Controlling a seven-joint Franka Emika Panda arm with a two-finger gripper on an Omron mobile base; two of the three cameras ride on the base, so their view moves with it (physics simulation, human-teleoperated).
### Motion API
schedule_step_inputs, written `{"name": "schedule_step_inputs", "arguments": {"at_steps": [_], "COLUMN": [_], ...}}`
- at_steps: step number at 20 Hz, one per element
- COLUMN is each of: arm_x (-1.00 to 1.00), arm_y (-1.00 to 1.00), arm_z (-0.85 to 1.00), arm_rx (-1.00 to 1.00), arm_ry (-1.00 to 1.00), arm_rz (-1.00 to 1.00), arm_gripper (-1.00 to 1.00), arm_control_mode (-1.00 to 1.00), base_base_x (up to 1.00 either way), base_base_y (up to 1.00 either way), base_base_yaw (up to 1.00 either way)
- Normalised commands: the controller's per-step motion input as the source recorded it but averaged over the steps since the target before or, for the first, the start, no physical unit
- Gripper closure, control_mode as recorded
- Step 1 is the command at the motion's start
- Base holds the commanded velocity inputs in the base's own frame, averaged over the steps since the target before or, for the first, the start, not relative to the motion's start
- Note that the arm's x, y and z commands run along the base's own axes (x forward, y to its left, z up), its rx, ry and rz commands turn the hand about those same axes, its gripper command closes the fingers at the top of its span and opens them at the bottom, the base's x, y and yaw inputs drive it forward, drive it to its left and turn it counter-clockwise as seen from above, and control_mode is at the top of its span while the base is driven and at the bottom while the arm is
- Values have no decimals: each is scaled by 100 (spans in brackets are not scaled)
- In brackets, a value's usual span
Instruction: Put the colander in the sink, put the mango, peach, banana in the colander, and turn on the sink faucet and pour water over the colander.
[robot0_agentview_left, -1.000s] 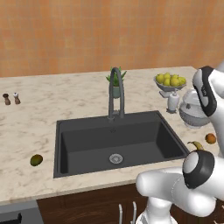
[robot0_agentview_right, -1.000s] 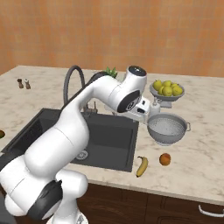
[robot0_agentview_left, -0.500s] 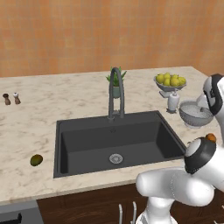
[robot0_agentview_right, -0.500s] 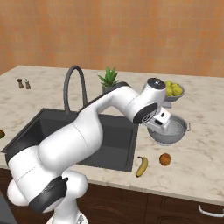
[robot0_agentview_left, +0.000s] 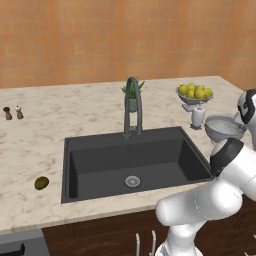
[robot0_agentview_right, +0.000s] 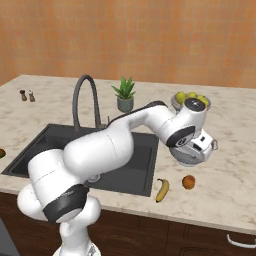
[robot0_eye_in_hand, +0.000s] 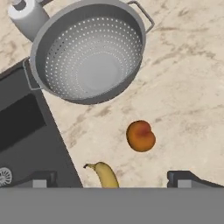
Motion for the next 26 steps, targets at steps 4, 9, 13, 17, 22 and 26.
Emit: {"name": "schedule_step_inputs", "arguments": {"at_steps": [4,9,13,17,22,26], "arm_x": [19,29,46,53,33,32], "arm_y": [-43,-41,-15,0,0,0], "arm_z": [-28,-24,-15,-9,-19,-28], "arm_rx": [0,0,0,0,1,1], "arm_ry": [2,3,1,0,2,0], "arm_rz": [-10,-12,-15,-5,0,0], "arm_gripper": [-100,-100,-100,-100,-100,-100], "arm_control_mode": [-100,-100,-100,-100,-100,-100], "base_base_x": [0,0,0,0,0,0], "base_base_y": [0,0,0,0,0,0], "base_base_yaw": [0,0,0,0,0,0]}}
